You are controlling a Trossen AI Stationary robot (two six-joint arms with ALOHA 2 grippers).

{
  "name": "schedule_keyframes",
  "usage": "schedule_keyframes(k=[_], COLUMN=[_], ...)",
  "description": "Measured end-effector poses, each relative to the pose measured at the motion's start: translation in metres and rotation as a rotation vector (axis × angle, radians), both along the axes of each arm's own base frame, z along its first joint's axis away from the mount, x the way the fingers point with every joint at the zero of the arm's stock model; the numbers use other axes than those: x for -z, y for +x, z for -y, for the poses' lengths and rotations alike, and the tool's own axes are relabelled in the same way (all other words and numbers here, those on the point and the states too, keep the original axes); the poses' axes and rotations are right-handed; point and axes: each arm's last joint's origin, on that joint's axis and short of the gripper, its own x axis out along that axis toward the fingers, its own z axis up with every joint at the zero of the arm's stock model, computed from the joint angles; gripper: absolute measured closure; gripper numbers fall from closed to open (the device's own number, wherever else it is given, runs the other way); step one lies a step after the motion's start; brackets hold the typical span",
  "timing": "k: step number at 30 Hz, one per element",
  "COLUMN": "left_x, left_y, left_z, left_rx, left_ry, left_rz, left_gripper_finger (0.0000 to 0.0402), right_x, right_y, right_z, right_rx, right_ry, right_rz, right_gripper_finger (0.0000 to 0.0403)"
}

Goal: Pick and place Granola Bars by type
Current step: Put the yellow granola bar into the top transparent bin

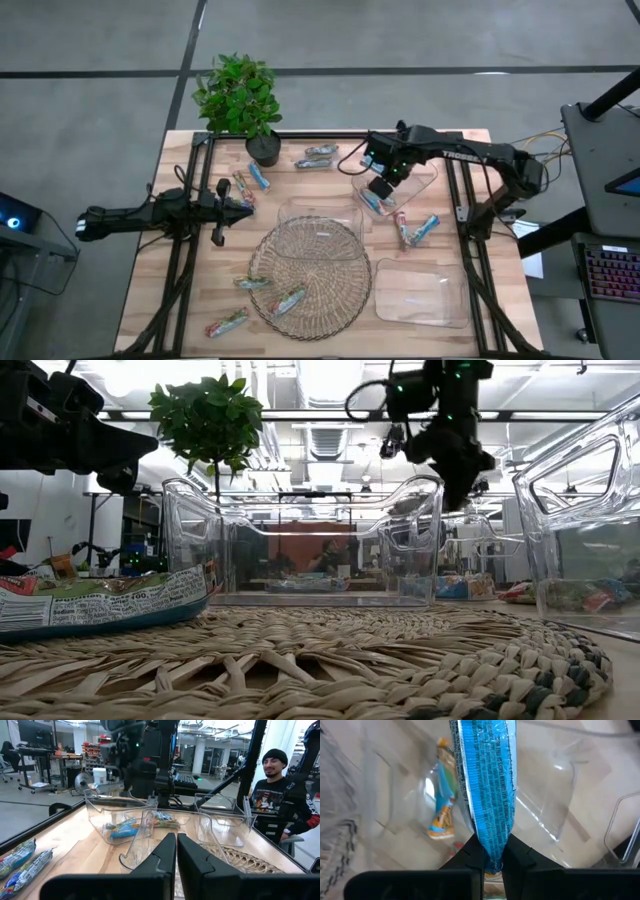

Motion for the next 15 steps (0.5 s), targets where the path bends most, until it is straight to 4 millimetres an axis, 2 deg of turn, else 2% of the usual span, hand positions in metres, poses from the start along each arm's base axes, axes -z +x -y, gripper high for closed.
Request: schedule_keyframes(k=[15], left_x=[0.000], left_y=[0.000], left_z=[0.000], left_rx=[0.000], left_ry=[0.000], left_rz=[0.000], left_gripper_finger=[0.0402], right_x=[0.045], right_y=[-0.027], right_z=[-0.006], right_rx=[0.007], right_ry=[0.052], right_rz=[-0.081], right_gripper_finger=[0.0379])
